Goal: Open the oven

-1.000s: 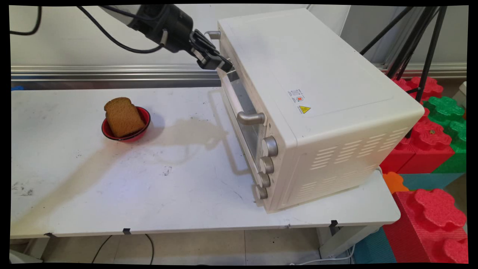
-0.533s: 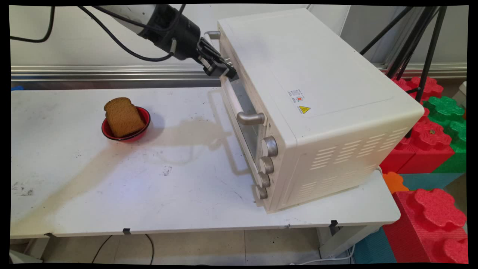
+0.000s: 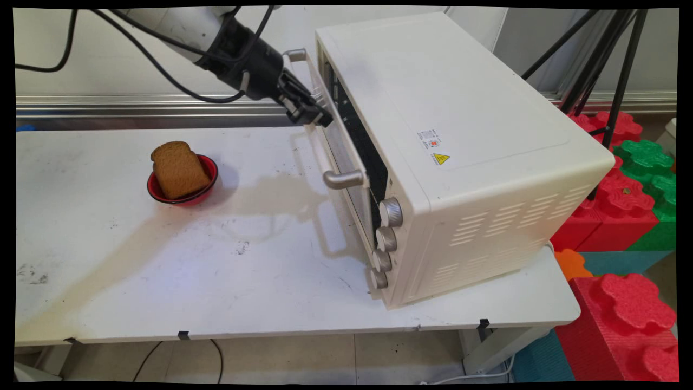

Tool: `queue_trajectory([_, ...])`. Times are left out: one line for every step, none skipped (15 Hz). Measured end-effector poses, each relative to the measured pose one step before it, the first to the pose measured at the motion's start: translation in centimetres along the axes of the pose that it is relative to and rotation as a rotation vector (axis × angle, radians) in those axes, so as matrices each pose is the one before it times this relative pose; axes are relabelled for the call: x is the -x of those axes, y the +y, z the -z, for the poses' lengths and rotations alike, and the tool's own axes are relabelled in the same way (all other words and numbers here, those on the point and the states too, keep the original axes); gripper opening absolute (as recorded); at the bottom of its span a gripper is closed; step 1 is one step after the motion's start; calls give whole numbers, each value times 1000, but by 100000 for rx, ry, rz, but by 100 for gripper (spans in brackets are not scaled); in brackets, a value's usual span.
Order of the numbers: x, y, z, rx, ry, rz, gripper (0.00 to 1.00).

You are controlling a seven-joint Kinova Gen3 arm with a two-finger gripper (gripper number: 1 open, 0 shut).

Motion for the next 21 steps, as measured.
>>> queue_trajectory([401,-25,176,-149,-938,166,0])
queue_trajectory([355,-34,157,-144,-802,165,0])
queue_trajectory([260,-34,109,-101,-603,115,0])
queue_trajectory([413,-68,171,-221,-904,209,0])
queue_trajectory([514,-82,164,-147,-1198,155,0])
queue_trajectory([474,-73,119,-121,-1035,167,0])
queue_trajectory([577,-80,139,-112,-1194,166,0])
queue_trajectory([371,-49,94,-106,-683,162,0])
queue_trajectory([507,-75,101,-98,-1012,144,0])
queue_trajectory([605,-101,105,-25,-1210,53,0])
queue_trajectory([637,-100,116,-72,-1173,88,0])
queue_trajectory([525,-86,73,-44,-1013,63,0])
queue_trajectory([603,-115,50,-12,-1155,-7,0])
queue_trajectory([647,-117,40,-39,-1162,60,0])
queue_trajectory([526,-106,-5,-44,-993,11,0])
queue_trajectory([610,-116,-35,-24,-1126,-22,0])
queue_trajectory([602,-106,-70,-30,-1111,-32,0])
queue_trajectory([514,-83,-81,25,-938,-5,0])
queue_trajectory([360,-45,-65,-6,-609,79,0])
queue_trajectory([502,-68,-118,23,-928,31,0])
queue_trajectory([570,-49,-174,62,-977,18,0])
